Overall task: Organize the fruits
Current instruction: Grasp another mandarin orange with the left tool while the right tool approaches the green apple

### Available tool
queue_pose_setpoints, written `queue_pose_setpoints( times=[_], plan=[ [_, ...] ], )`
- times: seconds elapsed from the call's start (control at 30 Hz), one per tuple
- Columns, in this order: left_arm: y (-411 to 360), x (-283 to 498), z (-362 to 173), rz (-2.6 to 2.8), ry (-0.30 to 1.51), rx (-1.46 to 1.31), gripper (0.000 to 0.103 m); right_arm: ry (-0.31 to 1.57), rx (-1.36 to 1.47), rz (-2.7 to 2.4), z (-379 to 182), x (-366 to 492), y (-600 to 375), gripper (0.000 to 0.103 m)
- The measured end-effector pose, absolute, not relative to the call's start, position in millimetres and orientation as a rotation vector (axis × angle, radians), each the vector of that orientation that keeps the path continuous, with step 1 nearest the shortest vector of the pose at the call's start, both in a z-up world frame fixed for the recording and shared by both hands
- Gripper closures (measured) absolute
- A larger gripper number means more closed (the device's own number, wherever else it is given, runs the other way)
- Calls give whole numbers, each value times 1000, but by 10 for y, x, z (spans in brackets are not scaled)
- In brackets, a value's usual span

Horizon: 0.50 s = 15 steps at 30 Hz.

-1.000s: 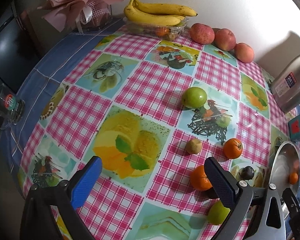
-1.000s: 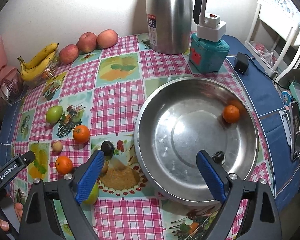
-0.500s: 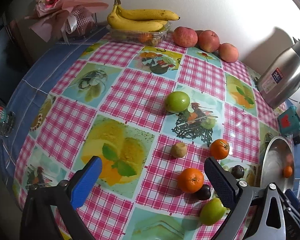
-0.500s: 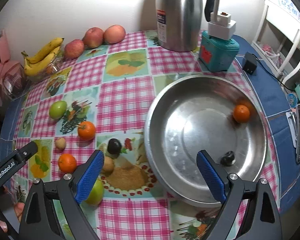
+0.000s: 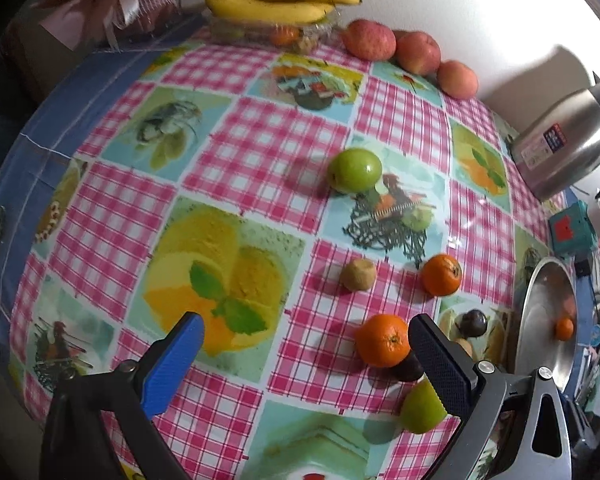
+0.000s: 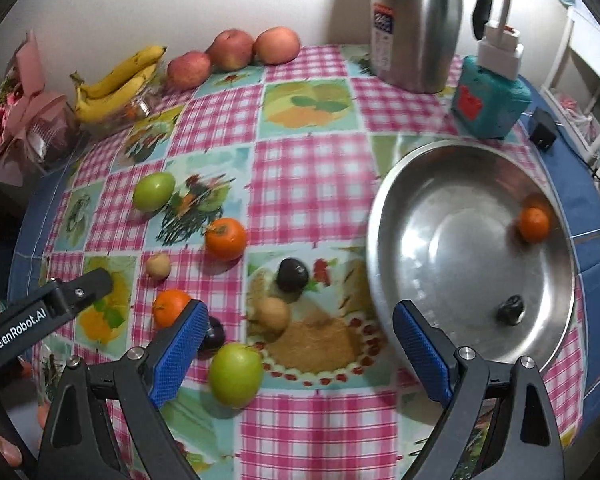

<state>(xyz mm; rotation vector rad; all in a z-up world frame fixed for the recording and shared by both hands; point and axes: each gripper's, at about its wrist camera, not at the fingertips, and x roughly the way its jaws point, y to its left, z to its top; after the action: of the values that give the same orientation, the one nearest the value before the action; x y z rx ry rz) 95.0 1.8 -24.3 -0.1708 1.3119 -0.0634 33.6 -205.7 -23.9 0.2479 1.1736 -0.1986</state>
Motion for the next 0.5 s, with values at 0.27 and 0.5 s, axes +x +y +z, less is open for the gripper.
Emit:
queue_pose_setpoints(
  times=[0.27,0.5],
  plan=[
    [-53,950,-358,-91,1361,-167,0,1307,280,-172,-479,314,-1930,9],
    [-115,962,-439,-107,1395,-172,1,1360,303,-131,-592,304,-1840,9]
  ],
)
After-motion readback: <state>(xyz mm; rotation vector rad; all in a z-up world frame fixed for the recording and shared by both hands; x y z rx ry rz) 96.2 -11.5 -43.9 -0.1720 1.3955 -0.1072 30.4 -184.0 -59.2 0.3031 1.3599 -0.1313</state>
